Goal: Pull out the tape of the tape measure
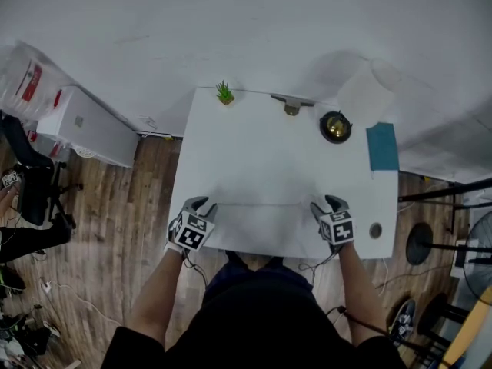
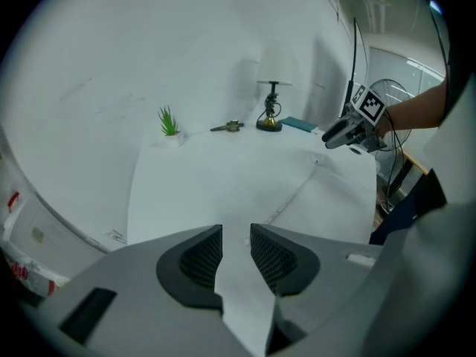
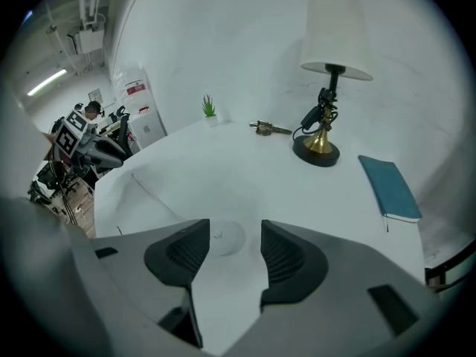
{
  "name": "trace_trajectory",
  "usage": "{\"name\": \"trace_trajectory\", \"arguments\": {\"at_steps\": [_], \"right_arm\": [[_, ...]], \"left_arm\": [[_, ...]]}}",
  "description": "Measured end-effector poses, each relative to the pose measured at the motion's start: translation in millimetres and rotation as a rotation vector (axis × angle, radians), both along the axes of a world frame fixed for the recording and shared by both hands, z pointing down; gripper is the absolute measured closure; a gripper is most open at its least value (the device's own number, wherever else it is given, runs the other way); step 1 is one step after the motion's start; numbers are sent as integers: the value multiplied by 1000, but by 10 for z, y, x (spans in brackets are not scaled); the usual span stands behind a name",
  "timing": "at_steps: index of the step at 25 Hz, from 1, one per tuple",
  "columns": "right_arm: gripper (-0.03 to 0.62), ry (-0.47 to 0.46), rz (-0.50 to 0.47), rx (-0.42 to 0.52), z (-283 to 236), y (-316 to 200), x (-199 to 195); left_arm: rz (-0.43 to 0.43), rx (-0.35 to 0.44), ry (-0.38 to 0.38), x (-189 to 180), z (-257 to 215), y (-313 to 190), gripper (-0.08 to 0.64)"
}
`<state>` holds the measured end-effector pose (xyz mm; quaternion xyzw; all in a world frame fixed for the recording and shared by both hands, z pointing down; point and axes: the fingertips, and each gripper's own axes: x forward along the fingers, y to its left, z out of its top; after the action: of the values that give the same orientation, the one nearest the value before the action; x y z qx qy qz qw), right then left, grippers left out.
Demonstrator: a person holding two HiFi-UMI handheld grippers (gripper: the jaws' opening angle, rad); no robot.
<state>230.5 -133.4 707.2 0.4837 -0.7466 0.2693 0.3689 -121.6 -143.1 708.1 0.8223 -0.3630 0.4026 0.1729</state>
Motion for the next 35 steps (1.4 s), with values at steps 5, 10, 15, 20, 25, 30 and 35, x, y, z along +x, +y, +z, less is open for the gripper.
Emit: {"name": "trace_trajectory", "arguments": {"at_steps": [5, 10, 15, 20, 25, 30, 35], "right_arm": [[420, 14, 72, 102, -365, -105, 166], [445, -11, 164, 251, -1019, -246, 259], [499, -44, 177, 477, -1885, -424, 189], [562, -77, 155, 701, -2759, -438, 12], [586, -137, 136, 868, -3454, -367, -82], [586, -179, 131, 981, -3941, -289, -169], [586, -170, 112, 1053, -4214, -213, -251]], "left_arm": [[-85, 158, 34, -140, -504, -221, 443], [-198, 273, 165, -188, -1257, -409, 446], [-250, 415, 276, -122, -2050, -537, 451], [-255, 602, 362, -37, -2849, -567, 462], [-234, 689, 452, 65, -3447, -502, 480], [-228, 743, 520, 109, -3839, -416, 489], [-266, 775, 536, -47, -4057, -365, 491]]}}
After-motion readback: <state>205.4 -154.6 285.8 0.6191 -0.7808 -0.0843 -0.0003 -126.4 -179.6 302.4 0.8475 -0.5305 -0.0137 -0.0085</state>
